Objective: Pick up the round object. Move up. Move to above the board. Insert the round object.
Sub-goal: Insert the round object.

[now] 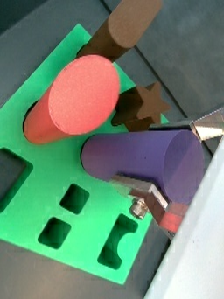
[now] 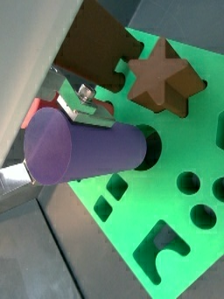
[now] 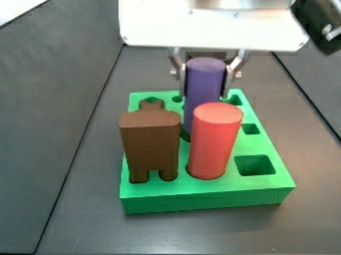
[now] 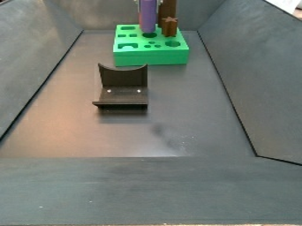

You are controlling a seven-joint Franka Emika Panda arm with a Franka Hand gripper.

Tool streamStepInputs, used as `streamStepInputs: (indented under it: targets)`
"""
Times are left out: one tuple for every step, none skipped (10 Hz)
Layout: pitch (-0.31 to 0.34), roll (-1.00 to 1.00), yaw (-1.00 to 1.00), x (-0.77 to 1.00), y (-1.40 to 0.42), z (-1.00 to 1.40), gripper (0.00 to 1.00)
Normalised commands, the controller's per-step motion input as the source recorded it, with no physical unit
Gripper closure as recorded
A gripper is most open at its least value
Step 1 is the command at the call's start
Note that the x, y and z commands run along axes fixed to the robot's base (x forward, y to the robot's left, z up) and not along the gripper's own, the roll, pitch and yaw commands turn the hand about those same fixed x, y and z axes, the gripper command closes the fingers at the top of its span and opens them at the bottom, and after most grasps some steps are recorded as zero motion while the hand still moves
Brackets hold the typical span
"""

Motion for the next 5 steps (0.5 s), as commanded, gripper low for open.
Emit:
streamStepInputs:
  targets:
    - [-0.054,0.13,0.03,0.0,0.0,-0.48,1.0]
    - [-0.04,0.18,0.06,-0.06,0.0,-0.5,1.0]
    - [-0.056,0.13,0.07,0.0,0.01,-0.52,1.0]
    - [-0.026,0.16,0.11,0.08,0.09,-0.48,1.0]
    - [0.0,0.2,0.07,0.16,0.17,-0.39,1.0]
